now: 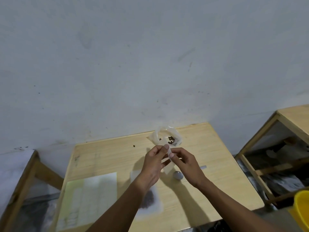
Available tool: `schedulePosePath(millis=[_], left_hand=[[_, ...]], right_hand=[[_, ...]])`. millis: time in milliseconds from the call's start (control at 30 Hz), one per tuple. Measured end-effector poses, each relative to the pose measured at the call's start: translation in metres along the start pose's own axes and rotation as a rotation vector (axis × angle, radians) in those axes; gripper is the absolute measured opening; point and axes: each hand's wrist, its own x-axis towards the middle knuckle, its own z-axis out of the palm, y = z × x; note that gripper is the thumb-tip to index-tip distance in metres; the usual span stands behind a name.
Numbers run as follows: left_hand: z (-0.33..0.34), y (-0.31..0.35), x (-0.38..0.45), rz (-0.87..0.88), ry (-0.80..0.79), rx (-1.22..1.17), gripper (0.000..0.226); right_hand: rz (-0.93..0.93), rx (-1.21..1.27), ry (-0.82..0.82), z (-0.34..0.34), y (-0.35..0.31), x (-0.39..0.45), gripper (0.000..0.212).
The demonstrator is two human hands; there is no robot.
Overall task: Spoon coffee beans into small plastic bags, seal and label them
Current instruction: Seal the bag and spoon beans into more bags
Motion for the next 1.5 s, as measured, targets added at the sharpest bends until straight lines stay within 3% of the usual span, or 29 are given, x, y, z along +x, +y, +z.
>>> schedulePosePath(millis=[333, 567, 767, 967, 1100, 1133, 1200, 1267, 1500], left_hand=[[-0.015, -0.002, 0.001, 0.090, 0.057, 0.155, 0.016], [-0.020, -0.003, 0.005, 0.094, 0.120, 0.395, 0.023], [-0.016, -0.002, 0.005, 0.178, 0.239, 0.777, 0.033], [-0.009, -0.010, 0.002, 0.205, 0.378, 0.854, 0.037], [-0.012, -0.018, -0.010, 0.214, 0.400, 0.880, 0.015], [-0.015, -0.018, -0.011, 0.231, 0.408, 0.879, 0.029], [-0.020, -0.015, -0.011, 0.297, 0.379, 0.919, 0.061], [-0.025, -0.012, -0.011, 0.292, 0.301, 0.988, 0.072], [-0.020, -0.007, -0.011, 0.189, 0.198, 1.117, 0.050]], right_hand=[[0.056, -0.045, -0.083, 0.011, -0.006, 0.005, 0.023], [0.052, -0.284, 0.025, 0.011, 0.012, 0.013, 0.012], [0.008, -0.495, 0.208, 0.020, 0.024, 0.017, 0.033], [0.172, -0.436, 0.371, 0.020, 0.025, 0.031, 0.032], [0.164, -0.377, 0.317, 0.021, 0.021, 0.034, 0.030], [0.146, -0.363, 0.301, 0.023, 0.020, 0.033, 0.030], [0.113, -0.315, 0.264, 0.024, 0.022, 0.032, 0.025], [0.093, -0.264, 0.232, 0.024, 0.022, 0.031, 0.018], [0.011, -0.328, 0.360, 0.030, 0.011, 0.030, 0.019]])
